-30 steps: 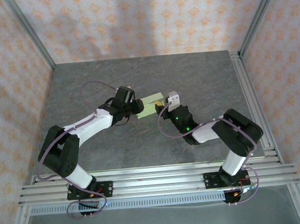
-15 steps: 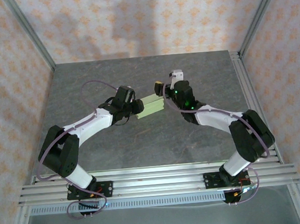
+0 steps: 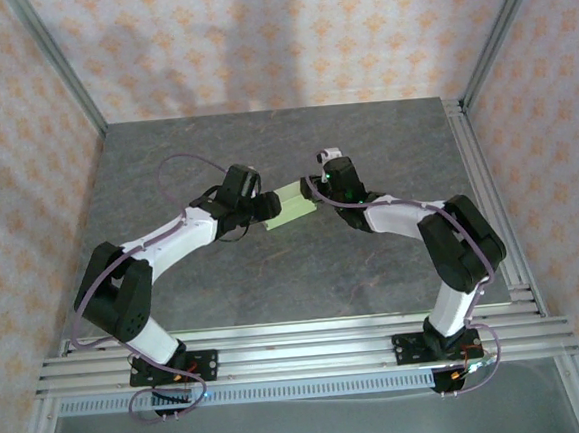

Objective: Fold the paper box

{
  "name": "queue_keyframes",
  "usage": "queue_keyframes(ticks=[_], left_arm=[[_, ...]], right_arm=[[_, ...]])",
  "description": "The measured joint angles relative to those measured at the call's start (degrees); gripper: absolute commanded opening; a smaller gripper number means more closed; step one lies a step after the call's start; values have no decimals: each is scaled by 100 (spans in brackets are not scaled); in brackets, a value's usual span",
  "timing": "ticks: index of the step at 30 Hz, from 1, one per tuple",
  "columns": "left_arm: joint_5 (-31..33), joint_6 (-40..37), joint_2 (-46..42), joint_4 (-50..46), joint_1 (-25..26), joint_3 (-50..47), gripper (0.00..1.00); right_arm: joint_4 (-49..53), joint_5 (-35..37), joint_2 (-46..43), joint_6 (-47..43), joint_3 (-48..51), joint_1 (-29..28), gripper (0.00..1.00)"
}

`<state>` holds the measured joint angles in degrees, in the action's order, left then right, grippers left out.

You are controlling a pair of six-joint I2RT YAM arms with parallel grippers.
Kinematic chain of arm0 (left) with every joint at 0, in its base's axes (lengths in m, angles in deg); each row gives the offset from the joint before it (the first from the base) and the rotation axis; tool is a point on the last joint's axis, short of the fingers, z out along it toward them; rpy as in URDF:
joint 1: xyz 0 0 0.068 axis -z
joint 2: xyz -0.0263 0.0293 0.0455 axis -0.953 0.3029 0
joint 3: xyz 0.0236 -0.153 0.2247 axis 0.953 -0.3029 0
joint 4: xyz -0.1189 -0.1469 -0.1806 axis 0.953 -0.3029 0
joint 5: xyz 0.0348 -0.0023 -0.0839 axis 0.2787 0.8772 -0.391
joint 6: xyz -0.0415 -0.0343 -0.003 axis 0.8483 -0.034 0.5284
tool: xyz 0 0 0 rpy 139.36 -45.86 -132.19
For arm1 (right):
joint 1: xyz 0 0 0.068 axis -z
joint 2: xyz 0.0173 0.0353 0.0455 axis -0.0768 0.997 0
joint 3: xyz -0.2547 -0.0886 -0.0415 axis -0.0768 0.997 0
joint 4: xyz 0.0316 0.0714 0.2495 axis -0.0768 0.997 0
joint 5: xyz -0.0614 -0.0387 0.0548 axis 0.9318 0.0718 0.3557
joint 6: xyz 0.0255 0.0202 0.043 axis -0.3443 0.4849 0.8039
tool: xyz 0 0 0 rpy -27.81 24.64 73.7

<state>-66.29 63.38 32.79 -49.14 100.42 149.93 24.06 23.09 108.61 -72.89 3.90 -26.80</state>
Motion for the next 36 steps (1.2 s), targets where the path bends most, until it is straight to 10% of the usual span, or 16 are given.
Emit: queue_keyframes(ticks=[23, 36], left_arm=[[-44, 2, 118, 175, -223, 24, 25], [-37, -1115, 33, -4, -229, 219, 90]], right_arm=[[-9, -17, -9, 24, -2, 2, 40], [763, -136, -640, 199, -105, 133, 84]])
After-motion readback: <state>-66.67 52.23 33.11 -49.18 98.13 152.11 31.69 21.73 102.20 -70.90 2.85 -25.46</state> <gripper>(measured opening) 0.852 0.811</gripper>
